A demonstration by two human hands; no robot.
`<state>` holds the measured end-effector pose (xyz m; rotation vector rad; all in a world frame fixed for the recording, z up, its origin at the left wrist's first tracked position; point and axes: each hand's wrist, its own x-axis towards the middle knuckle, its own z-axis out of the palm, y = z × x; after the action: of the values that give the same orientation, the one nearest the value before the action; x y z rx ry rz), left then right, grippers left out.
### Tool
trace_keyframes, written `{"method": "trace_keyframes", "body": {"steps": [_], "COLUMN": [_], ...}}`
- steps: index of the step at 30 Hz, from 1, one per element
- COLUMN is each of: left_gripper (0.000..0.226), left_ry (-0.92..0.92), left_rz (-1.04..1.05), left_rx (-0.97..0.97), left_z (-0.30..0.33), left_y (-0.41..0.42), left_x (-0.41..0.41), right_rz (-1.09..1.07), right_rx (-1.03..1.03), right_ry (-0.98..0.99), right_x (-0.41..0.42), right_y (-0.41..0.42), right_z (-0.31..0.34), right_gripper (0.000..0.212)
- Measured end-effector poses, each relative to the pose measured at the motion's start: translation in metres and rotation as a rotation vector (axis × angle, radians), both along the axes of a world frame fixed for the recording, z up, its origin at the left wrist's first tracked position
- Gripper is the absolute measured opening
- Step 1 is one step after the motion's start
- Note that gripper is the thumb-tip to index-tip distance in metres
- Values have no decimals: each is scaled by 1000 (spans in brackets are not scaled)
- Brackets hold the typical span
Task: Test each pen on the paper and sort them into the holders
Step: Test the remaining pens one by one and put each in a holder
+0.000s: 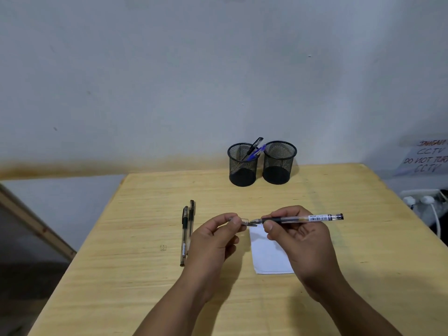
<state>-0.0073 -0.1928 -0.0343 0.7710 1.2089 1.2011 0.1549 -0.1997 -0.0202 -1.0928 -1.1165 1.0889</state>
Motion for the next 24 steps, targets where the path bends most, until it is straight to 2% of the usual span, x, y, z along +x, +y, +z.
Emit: {"method": "trace_keyframes", "body": {"steps": [6, 11, 15, 20, 24], "left_gripper": [24, 31, 18, 8, 7], "left_ry": [-14, 165, 238, 323, 280], "left_rz": [-51, -138, -149, -167, -169], "left_rx": [65, 141, 208, 176, 105], "left_z": [1, 0, 2, -1, -3], "left_y": [-2, -1, 2, 2, 6], "left_x": [7, 4, 5, 14, 25], "right_rz": [1, -51, -80, -93, -185], "right_rx": [-10, 47, 46, -57, -160], "right_ry": [-20, -57, -79, 48, 162], "right_x": [-5, -2, -3, -4, 1], "right_y": [0, -1, -2, -3, 4], "right_z": [-7, -8, -15, -23, -21], "right_gripper": [13, 13, 11, 10, 25]}}
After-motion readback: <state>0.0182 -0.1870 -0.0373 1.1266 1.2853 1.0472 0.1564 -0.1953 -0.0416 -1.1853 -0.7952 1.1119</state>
